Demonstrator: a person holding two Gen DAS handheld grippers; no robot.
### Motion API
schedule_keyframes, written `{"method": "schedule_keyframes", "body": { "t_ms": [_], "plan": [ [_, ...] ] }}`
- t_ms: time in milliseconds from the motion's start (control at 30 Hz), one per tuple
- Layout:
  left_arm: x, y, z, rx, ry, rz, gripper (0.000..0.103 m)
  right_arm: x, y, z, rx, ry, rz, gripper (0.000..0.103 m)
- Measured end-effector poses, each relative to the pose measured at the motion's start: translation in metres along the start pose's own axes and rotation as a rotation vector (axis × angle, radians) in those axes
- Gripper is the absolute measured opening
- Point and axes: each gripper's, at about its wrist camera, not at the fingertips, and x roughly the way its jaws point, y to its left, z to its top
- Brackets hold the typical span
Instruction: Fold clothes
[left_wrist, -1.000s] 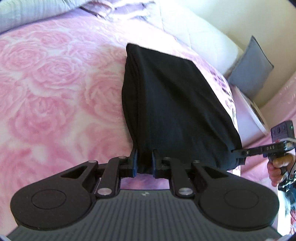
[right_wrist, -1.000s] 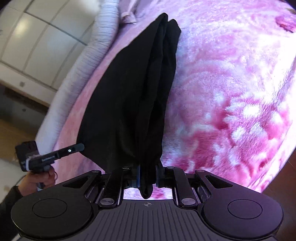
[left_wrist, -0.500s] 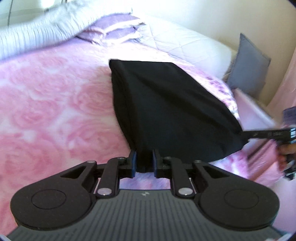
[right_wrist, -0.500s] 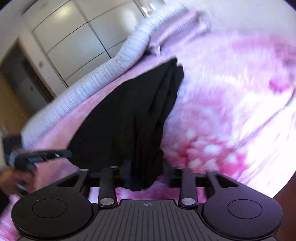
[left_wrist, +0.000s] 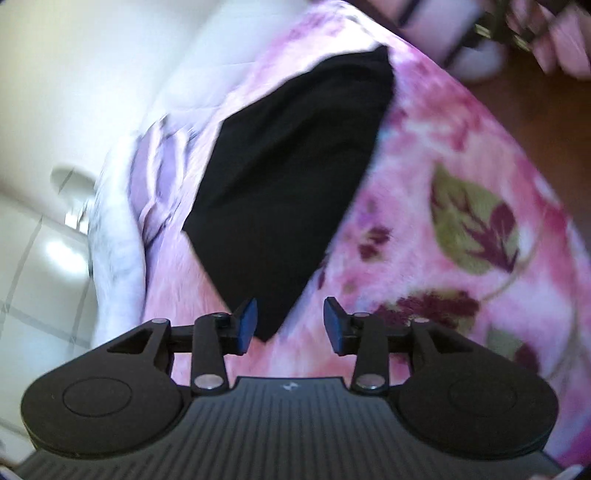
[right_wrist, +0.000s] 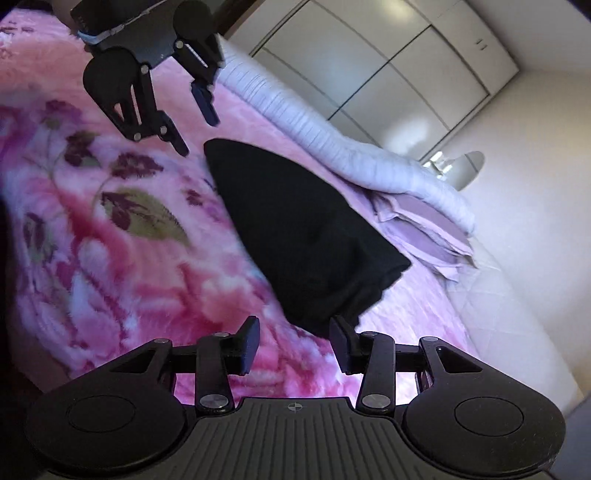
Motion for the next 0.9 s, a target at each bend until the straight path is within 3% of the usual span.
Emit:
{"method": "schedule_keyframes", "body": {
  "t_ms": [67,100,233,267,467,567,833,867,900],
  "plan": [
    [0.004,-0.009,0.004,0.088,-0.002,0.013,0.036,0.021,-0.017,0.001,0.157,0.022,0.068,0.025],
    [0.006,-0.014,0.005,0.131,-0.003,0.02,0.036,0.03,-0.029,0.002,0.264,0.029,0.11,0.023],
    [0.014,-0.032,0.012,0.306,-0.006,0.046,0.034,0.054,-0.056,-0.005,0.531,0.033,0.156,0.022],
    [0.016,-0.031,0.012,0.31,-0.009,0.043,0.034,0.06,-0.063,-0.006,0.597,0.034,0.168,0.022],
    [0.02,-0.02,0.007,0.272,-0.035,0.008,0.032,0.062,-0.075,-0.018,0.743,0.03,0.199,0.022],
    [0.019,-0.018,0.004,0.258,-0.049,0.006,0.032,0.042,-0.091,-0.027,0.846,0.007,0.184,0.022],
    [0.019,-0.016,0.003,0.223,-0.056,0.007,0.03,0.039,-0.093,-0.023,0.814,0.014,0.22,0.022],
    [0.019,-0.015,0.003,0.222,-0.055,0.005,0.03,0.04,-0.094,-0.023,0.822,0.02,0.219,0.009],
    [0.019,-0.015,0.003,0.222,-0.055,0.003,0.03,0.039,-0.098,-0.026,0.822,0.025,0.21,0.006]
  ]
}}
